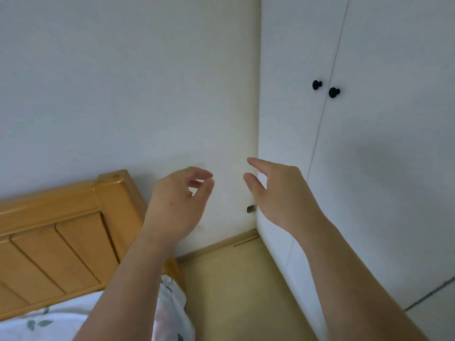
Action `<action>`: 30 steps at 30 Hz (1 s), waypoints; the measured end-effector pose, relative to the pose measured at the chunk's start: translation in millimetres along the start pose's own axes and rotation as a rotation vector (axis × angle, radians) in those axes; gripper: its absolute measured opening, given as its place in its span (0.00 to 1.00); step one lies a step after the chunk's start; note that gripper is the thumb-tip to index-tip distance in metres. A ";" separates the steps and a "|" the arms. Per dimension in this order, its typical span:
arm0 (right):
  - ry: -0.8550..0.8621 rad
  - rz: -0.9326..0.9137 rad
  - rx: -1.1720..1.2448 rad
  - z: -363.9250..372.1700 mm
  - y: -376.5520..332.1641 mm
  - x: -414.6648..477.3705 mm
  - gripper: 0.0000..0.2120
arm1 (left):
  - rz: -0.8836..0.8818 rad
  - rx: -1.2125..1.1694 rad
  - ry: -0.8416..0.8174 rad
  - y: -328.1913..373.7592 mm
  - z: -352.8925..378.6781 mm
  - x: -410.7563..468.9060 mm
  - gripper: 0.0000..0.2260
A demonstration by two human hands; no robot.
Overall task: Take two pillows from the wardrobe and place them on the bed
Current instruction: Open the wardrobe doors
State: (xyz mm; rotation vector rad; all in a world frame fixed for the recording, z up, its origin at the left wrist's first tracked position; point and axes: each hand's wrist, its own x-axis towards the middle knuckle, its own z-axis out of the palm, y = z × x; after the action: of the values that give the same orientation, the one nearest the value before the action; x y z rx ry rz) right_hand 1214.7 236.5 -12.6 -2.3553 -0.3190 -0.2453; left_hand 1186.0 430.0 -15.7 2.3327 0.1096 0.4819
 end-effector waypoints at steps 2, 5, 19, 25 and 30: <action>0.058 0.013 -0.027 -0.2 1.3 31.4 0.22 | 0.008 -0.062 -0.004 -2.0 8.7 31.8 0.06; 0.146 0.079 -0.064 5.8 9.6 77.6 0.23 | 0.040 -0.112 -0.055 -9.8 26.7 86.6 0.05; 0.656 0.527 -0.243 18.3 52.4 201.2 0.22 | 0.572 -0.267 -0.549 7.9 146.6 301.6 0.07; 0.680 0.650 -0.394 -4.0 41.1 223.9 0.18 | 0.654 -0.405 -0.753 28.3 181.2 319.3 0.09; 0.573 0.688 -0.549 -28.0 31.4 226.5 0.15 | 0.618 -0.532 -0.745 63.6 198.5 332.0 0.13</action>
State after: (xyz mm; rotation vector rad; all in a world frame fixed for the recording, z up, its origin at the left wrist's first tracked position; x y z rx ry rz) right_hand 1437.1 230.7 47.2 -2.6078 0.9212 -0.7079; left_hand 1563.5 325.7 0.6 1.8331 -0.9859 -0.1023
